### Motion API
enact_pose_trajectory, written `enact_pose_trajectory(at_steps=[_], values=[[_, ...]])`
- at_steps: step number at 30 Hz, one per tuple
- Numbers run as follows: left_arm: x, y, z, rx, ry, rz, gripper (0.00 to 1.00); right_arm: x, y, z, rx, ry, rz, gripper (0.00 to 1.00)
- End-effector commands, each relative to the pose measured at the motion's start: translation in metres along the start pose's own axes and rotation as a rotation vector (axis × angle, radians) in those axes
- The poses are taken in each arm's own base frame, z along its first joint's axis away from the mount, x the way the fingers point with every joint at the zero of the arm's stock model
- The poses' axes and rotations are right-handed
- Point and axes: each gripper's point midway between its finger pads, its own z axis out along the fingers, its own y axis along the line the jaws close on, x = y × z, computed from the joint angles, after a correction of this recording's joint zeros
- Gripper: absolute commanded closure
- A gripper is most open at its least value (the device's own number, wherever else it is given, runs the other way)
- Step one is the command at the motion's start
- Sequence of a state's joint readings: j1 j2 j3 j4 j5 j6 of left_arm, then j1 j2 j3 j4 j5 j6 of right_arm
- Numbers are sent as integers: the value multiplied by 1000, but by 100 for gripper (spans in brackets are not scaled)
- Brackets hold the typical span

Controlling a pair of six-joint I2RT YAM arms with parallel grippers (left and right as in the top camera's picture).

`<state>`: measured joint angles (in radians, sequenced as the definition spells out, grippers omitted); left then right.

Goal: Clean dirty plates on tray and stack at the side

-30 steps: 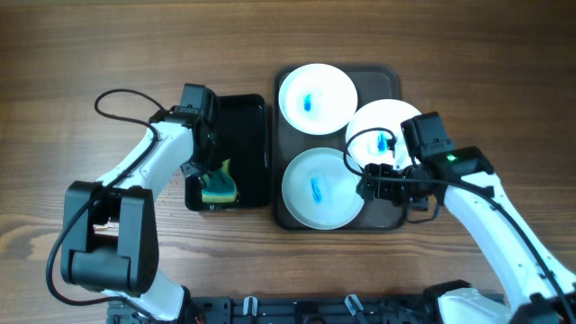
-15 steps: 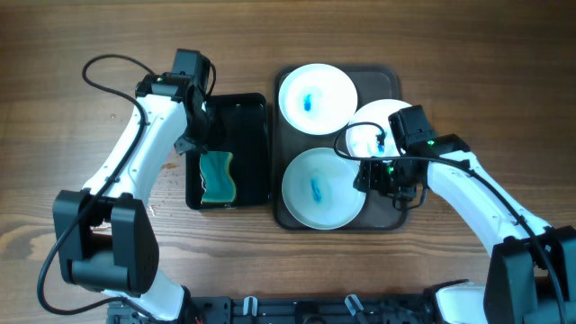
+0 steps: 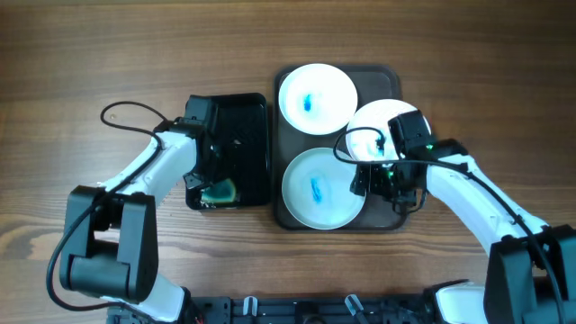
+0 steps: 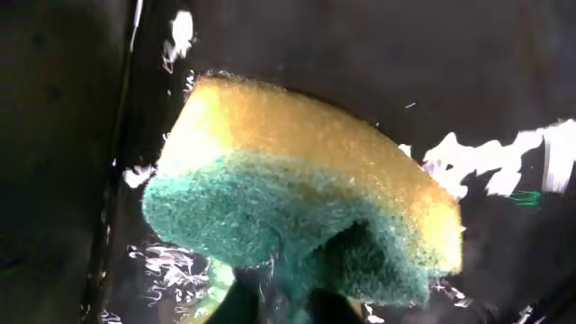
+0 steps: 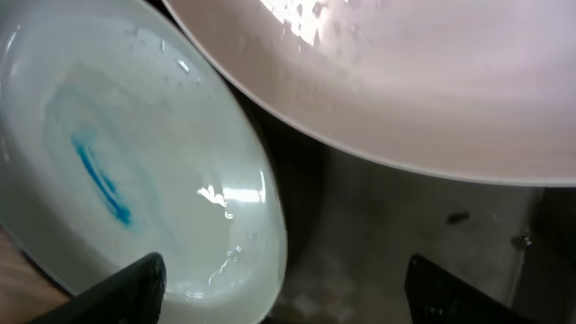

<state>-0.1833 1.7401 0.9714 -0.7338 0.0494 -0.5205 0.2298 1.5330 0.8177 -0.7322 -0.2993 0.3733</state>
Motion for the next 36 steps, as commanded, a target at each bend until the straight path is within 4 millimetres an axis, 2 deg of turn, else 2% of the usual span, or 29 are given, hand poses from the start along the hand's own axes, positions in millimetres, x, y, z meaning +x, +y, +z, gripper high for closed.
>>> enact_pose_trajectory(at_steps=[1,4,9,11,15,17,19,20,24,25,27,30,33,36], values=[[4,-5,6,7,28,9,96,11,-5,15,-8,23,0,20],[-9,-15,-18,16,13,32,96,5,-4,16,-15,-6,-12,48],[-30,-33,-71,31,-10,109,96,-12,3,16,-37,-77,-67,78],[-34,-36,-80,36,-17,109,96,-16,-5,16,9,-99,-50,89],[-31,-35,-83,30,-7,112,96,-24,-5,17,8,-131,-47,89],[-26,-40,-92,26,1,154,96,-24,-6,22,9,-128,-46,89],[-24,-55,-105,42,-19,197,96,-23,-9,29,13,-119,-38,91],[-22,-66,-111,56,-34,222,96,-21,-11,34,19,-100,-9,96],[-1,-117,-113,225,-3,277,96,-22,-27,38,99,-106,63,96],[6,-135,-113,283,8,273,96,-20,-35,37,137,-111,128,96],[14,-150,-107,315,3,261,96,-18,-42,36,170,-114,199,96],[44,-190,-88,408,21,311,96,-18,-41,36,168,-114,199,96],[69,-215,-55,407,62,319,96,-17,-39,37,156,-107,198,96],[89,-234,-6,381,104,357,96,-16,-36,37,138,-97,194,96]])
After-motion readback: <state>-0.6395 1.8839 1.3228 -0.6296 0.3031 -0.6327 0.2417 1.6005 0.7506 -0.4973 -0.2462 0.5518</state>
